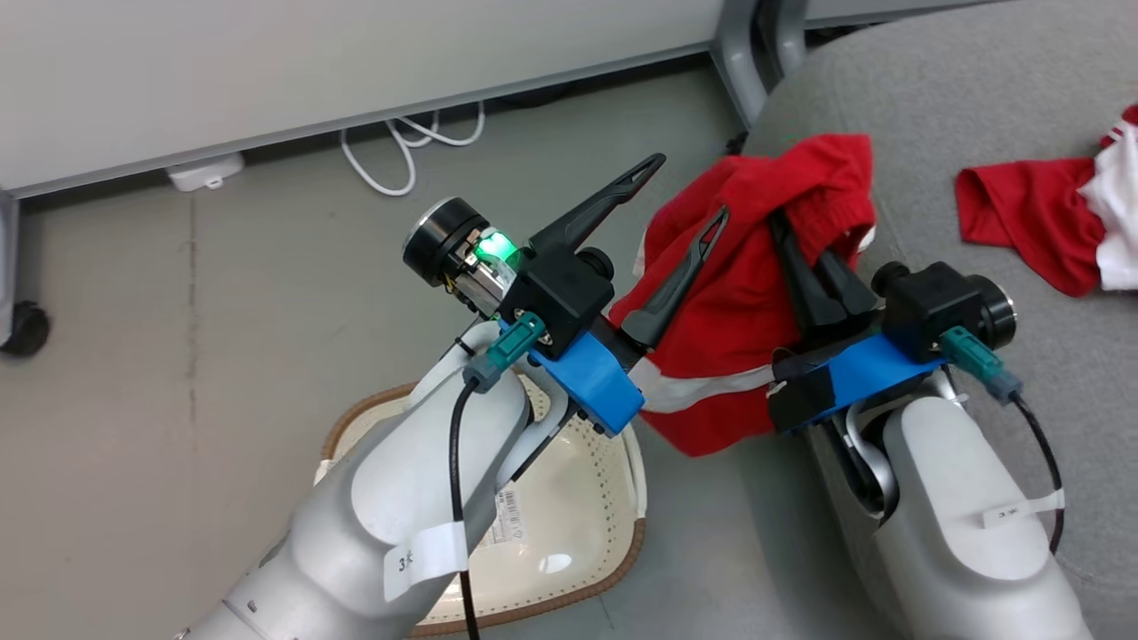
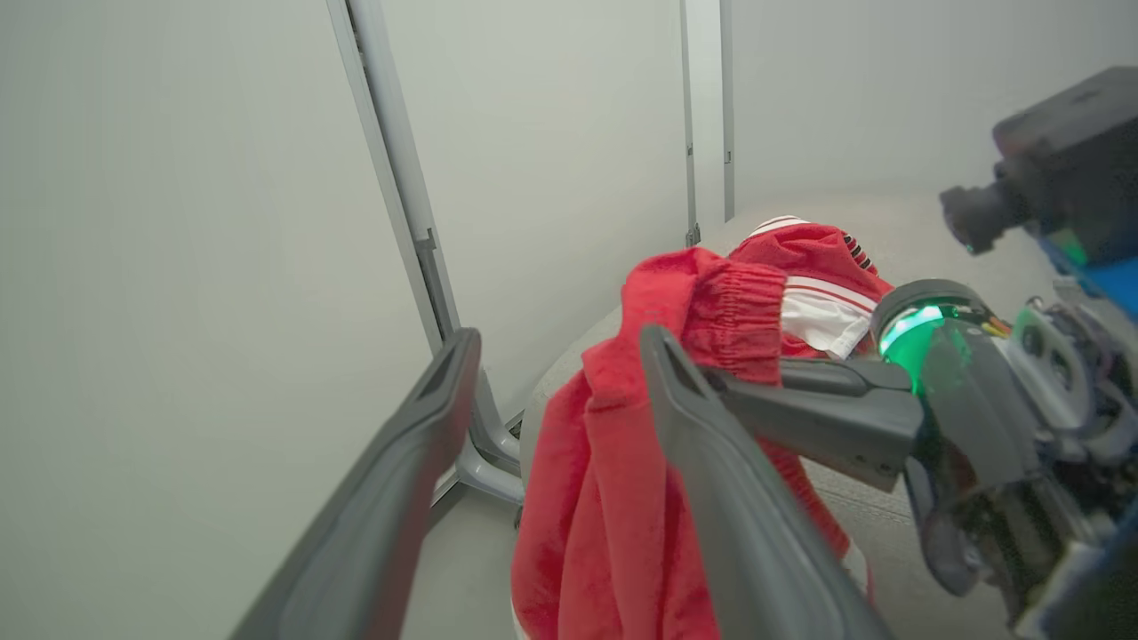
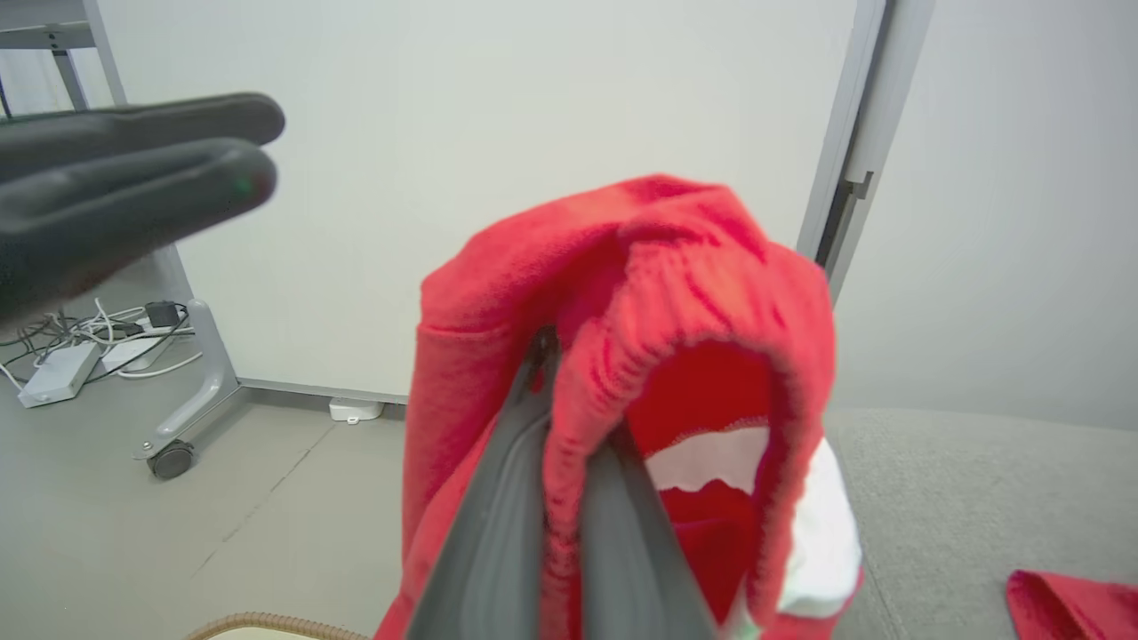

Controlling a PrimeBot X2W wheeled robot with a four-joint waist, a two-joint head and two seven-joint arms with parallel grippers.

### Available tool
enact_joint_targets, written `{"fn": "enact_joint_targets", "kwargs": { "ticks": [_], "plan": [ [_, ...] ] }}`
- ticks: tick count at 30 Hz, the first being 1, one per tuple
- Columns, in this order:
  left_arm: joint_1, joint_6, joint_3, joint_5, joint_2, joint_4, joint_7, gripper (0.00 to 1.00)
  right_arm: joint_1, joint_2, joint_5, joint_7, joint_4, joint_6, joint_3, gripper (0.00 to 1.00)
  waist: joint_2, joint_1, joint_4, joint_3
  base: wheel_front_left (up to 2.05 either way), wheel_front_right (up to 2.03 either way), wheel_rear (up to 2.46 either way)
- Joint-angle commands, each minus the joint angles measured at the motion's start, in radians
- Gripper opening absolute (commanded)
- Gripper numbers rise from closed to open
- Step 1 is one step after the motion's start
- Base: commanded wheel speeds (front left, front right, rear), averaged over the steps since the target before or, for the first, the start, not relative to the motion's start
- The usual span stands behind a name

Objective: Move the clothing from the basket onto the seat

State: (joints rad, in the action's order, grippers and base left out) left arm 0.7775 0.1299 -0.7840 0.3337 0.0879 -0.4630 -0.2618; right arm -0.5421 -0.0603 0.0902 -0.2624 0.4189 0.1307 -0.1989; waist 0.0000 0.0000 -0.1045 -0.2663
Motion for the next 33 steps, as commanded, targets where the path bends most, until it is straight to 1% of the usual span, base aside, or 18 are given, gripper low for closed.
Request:
{"fn": "enact_joint_targets", "kwargs": {
  "ticks": [1,10,17,26,33],
  "plan": [
    [0.011,0.001,-0.005,-0.004,0.004,-0.005,-0.005,1.0,0.007,-0.005,-0.003,-0.004,-0.01,0.0,0.012,0.0,0.0,0.0,-0.03,-0.02,0.0,0.0,0.0],
    [0.025,0.001,-0.053,0.005,0.009,-0.02,-0.004,1.0,0.042,-0.01,-0.007,-0.004,-0.059,0.0,0.103,0.0,0.0,0.0,-0.112,-0.054,0.0,0.0,0.0],
    [0.027,0.001,-0.085,0.011,0.009,-0.028,-0.004,1.0,0.084,-0.021,-0.009,-0.004,-0.102,0.0,0.165,0.0,0.0,0.0,-0.157,-0.07,0.0,0.0,0.0],
    [0.025,0.001,-0.122,0.019,0.004,-0.037,-0.004,1.0,0.162,-0.019,-0.003,-0.004,-0.147,0.0,0.229,0.0,0.0,0.0,-0.186,-0.079,0.0,0.0,0.0],
    [0.026,0.001,-0.137,0.027,0.005,-0.042,-0.004,1.0,0.198,-0.01,-0.006,-0.004,-0.162,0.0,0.247,0.0,0.0,0.0,-0.197,-0.081,0.0,0.0,0.0]
  ]
}}
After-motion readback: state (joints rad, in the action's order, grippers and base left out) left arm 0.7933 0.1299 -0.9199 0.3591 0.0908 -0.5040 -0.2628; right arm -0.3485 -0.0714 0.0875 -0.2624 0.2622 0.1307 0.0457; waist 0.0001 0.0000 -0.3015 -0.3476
